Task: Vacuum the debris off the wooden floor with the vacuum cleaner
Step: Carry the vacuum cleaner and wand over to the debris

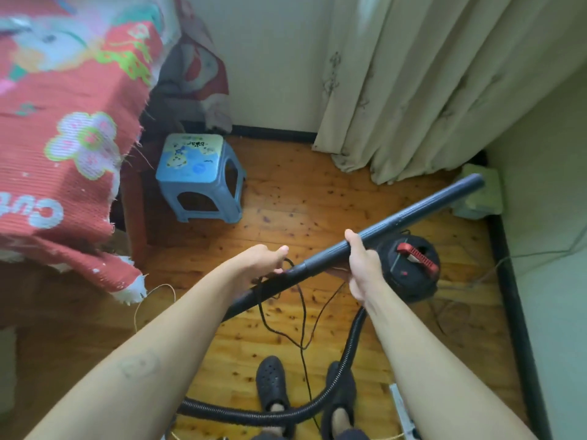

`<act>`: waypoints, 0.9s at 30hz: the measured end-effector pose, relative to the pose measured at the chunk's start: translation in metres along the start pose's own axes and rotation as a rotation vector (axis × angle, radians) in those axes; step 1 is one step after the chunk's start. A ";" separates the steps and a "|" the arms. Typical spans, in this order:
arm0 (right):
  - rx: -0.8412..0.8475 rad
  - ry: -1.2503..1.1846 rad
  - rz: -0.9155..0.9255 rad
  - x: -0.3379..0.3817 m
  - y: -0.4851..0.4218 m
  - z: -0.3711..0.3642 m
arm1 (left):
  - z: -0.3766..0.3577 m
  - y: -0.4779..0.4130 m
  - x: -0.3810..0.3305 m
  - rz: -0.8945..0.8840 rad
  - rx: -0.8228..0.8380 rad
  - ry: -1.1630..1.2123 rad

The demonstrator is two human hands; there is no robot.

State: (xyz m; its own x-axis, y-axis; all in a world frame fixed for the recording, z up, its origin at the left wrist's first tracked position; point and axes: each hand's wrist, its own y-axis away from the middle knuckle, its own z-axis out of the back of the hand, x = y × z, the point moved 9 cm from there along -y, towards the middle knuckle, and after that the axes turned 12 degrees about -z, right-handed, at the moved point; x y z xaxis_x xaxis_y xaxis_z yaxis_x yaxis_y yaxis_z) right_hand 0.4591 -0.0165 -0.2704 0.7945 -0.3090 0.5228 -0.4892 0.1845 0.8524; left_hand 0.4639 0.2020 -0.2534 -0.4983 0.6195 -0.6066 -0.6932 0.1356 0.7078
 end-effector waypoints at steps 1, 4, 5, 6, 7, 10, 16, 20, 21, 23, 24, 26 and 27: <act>0.015 0.009 -0.015 -0.004 0.006 0.000 | -0.003 0.005 -0.017 -0.016 -0.025 0.100; 0.056 0.040 -0.049 -0.017 0.016 -0.008 | -0.012 0.016 -0.059 -0.130 -0.034 0.299; 0.103 0.037 -0.052 -0.019 0.022 -0.012 | -0.020 0.020 -0.073 -0.184 0.012 0.336; 0.164 0.041 -0.050 -0.021 0.030 -0.017 | -0.030 0.025 -0.086 -0.233 0.070 0.389; 0.226 0.060 -0.040 -0.021 0.037 -0.022 | -0.039 0.029 -0.096 -0.269 0.126 0.467; 0.380 0.087 -0.048 -0.023 0.052 -0.030 | -0.056 0.036 -0.118 -0.309 0.233 0.594; 0.565 0.243 -0.117 -0.032 0.079 -0.018 | -0.067 0.041 -0.141 -0.438 0.311 0.093; 0.690 0.236 -0.209 -0.024 0.093 -0.015 | -0.076 0.036 -0.144 -0.445 0.216 0.062; 0.740 0.270 -0.233 -0.021 0.098 -0.015 | -0.078 0.034 -0.142 -0.433 0.192 0.058; 0.817 0.373 -0.266 -0.012 0.104 -0.005 | -0.078 0.031 -0.144 -0.429 0.133 0.019; 0.814 0.417 -0.266 -0.005 0.104 0.002 | -0.073 0.029 -0.142 -0.425 0.093 -0.028; 0.726 0.403 -0.233 0.014 0.098 0.020 | -0.062 0.028 -0.129 -0.393 0.042 -0.150; 0.655 0.352 -0.181 0.030 0.092 0.029 | -0.057 0.029 -0.122 -0.370 0.038 -0.198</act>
State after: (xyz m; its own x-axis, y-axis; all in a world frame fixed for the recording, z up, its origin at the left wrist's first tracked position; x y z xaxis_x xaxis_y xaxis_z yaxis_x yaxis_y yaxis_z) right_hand 0.4272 -0.0362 -0.1760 0.8966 0.0540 0.4395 -0.3668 -0.4654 0.8055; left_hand 0.4750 0.0867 -0.1793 -0.1073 0.6596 -0.7439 -0.7851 0.4029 0.4704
